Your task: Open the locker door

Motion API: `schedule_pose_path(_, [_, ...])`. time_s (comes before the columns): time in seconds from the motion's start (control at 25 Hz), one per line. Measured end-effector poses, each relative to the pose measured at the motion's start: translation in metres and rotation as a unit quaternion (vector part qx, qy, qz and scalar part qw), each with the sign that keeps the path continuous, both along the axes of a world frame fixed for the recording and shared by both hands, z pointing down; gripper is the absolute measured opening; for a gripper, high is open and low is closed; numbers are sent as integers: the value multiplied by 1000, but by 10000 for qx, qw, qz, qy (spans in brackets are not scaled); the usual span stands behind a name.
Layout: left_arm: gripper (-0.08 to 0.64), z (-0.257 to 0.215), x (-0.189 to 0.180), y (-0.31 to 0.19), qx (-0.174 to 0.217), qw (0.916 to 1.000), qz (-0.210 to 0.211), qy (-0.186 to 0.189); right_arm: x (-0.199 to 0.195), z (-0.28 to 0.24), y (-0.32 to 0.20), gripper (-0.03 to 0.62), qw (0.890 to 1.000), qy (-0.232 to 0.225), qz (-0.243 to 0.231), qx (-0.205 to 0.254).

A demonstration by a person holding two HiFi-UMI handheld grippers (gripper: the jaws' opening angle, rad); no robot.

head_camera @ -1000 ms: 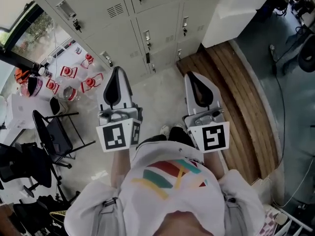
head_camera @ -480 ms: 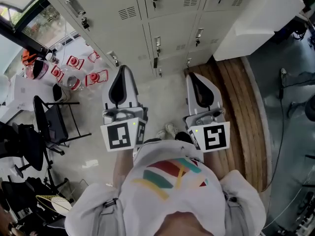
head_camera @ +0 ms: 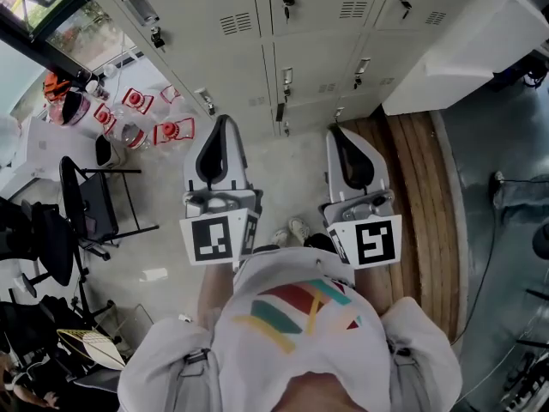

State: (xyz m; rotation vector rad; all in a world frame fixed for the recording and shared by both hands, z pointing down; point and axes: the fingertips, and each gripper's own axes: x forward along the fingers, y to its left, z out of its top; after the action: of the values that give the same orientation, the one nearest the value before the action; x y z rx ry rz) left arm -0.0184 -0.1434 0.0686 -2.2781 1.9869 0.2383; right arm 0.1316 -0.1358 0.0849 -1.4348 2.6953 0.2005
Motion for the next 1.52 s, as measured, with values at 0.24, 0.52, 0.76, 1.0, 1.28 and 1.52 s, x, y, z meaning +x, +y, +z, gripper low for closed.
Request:
schedule_pose_path(0.24, [15,8,-13,-8,8,10000,-30,80,-16,5,-15,5,9998,58,-160,34])
schedule_pose_path(0.52, [15,40,-49,-27,-210,9993,-318,-32,-64,25,-58,5,9976,92,-679,-57])
schedule_pose_path(0.76, [15,81,-98,-52,-188,9978,-621,-161,-120,69,-95,5,9946,117,-1028,-80])
schedule_pose_path(1.0, [15,151,-145,-60,-411,9931,-1098,-59,-168,139,-114,5,9902,235,-1354,-230])
schedule_pose_path(1.28, [15,239,-181,-69,-841,9882,-1265,202,-210,218,-120,5,9850,317,-1608,-537])
schedule_pose_path(1.52, [15,278,-186,-74,-929,9863,-1303,400,-234,268,-131,5,9829,362,-1665,-701])
